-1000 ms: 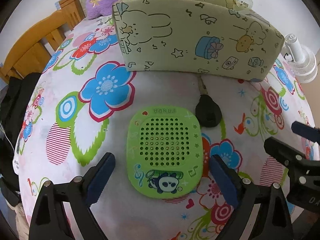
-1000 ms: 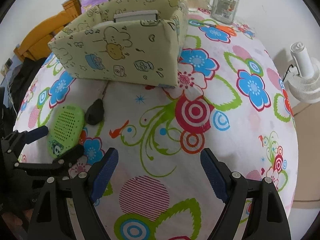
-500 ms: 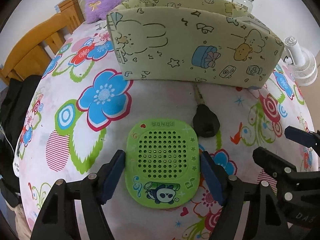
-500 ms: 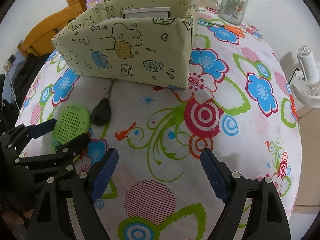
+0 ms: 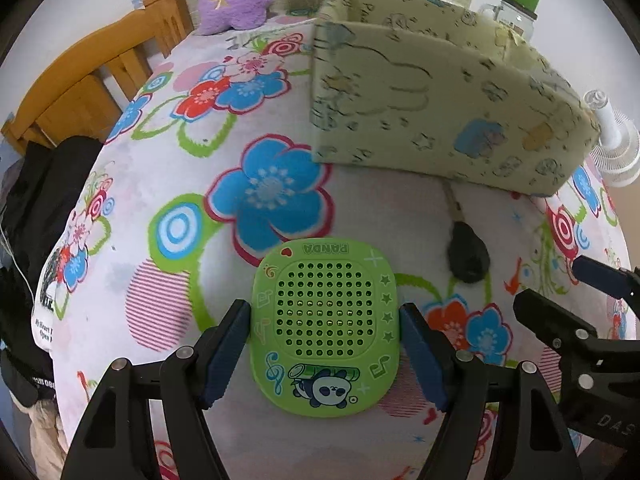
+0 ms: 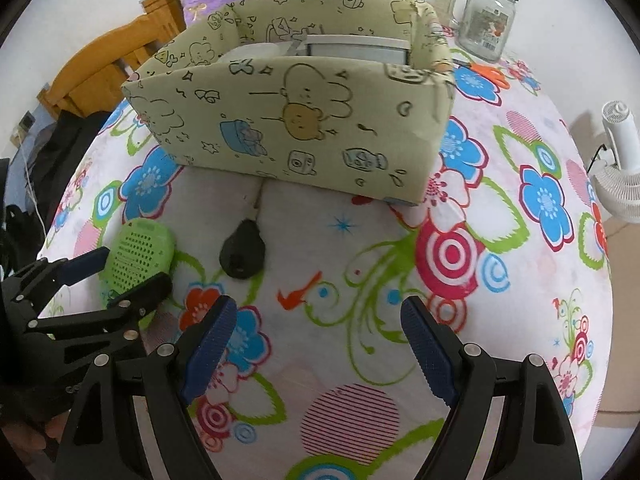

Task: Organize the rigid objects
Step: 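Grasp the black key fob with the right tool while the left tool holds the speaker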

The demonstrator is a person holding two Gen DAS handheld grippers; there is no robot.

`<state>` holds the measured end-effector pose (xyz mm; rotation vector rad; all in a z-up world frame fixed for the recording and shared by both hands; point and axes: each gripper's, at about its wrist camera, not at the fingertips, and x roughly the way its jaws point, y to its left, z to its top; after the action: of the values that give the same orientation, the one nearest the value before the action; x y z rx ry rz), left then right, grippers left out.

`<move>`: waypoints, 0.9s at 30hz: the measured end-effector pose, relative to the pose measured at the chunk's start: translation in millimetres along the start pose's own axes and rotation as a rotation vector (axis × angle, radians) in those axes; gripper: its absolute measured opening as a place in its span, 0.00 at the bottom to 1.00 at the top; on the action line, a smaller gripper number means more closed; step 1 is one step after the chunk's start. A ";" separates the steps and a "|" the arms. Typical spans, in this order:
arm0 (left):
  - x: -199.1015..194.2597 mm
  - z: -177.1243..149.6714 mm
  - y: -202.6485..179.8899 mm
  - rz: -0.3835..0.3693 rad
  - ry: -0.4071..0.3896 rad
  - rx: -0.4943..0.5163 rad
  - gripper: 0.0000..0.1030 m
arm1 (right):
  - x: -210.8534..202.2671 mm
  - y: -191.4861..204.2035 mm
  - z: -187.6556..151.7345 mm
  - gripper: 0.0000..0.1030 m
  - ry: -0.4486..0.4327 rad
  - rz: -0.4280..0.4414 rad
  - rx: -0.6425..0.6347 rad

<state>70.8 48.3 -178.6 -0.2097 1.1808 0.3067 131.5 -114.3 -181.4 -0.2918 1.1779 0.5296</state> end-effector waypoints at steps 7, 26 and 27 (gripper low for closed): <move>1.3 9.5 14.7 -0.013 0.007 0.049 0.75 | 10.0 16.6 9.9 0.84 0.012 -0.023 0.049; 17.7 36.0 45.7 -0.059 0.036 0.129 0.75 | 38.7 64.0 35.8 0.66 0.009 -0.104 0.146; 18.3 36.9 46.2 -0.060 0.037 0.134 0.75 | 39.5 65.4 35.6 0.64 0.008 -0.102 0.155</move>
<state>93.5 105.8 -182.0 -0.1339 1.2241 0.1714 135.9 -32.6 -201.5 -0.2196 1.1981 0.3467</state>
